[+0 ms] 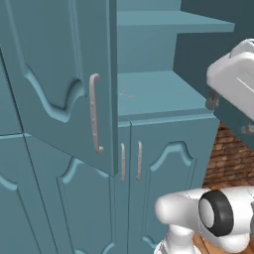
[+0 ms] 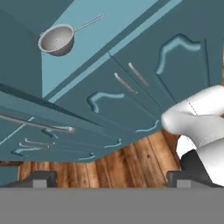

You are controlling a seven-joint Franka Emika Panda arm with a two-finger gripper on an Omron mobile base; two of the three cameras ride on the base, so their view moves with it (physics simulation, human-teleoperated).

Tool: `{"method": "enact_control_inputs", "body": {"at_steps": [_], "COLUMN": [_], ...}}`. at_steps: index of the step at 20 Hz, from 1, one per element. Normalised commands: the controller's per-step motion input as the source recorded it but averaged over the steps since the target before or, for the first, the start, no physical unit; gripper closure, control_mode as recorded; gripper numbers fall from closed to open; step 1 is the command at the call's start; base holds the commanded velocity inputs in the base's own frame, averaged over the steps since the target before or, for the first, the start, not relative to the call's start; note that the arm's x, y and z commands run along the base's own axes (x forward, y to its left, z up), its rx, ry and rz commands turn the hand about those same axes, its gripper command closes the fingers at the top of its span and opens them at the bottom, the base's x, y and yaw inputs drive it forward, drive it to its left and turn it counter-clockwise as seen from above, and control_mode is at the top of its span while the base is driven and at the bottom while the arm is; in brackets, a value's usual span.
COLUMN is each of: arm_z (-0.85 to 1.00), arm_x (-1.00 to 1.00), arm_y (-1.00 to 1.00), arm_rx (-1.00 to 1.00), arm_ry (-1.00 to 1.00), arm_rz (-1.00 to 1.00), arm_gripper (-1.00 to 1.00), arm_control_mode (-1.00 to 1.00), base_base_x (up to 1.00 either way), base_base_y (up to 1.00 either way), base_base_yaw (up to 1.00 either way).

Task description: Open the cabinet and setup a tea strainer by placing it in the bowl upright.

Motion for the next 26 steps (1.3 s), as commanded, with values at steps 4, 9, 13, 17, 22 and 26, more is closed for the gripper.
{"method": "enact_control_inputs", "body": {"at_steps": [4,9,13,17,22,26], "arm_z": [0.01,-0.20,-0.08,-0.03,-0.05,-0.20], "arm_x": [-0.15,0.04,0.20,0.38,0.28,0.52], "arm_y": [-0.11,0.09,0.23,0.29,0.55,0.30], "arm_rx": [0.49,0.48,0.35,0.27,0.06,0.00], "arm_ry": [0.29,0.17,0.02,0.00,-0.04,0.00], "arm_rz": [-0.01,0.00,-0.02,-0.09,-0.01,0.03], "arm_gripper": [-1.00,-1.00,-1.00,-1.00,-1.00,-1.00], "arm_control_mode": [-1.00,-1.00,-1.00,-1.00,-1.00,-1.00], "base_base_x": [0.00,0.00,0.00,0.00,0.00,0.00], "base_base_y": [0.00,0.00,0.00,0.00,0.00,0.00], "base_base_yaw": [0.00,0.00,0.00,0.00,0.00,0.00]}}
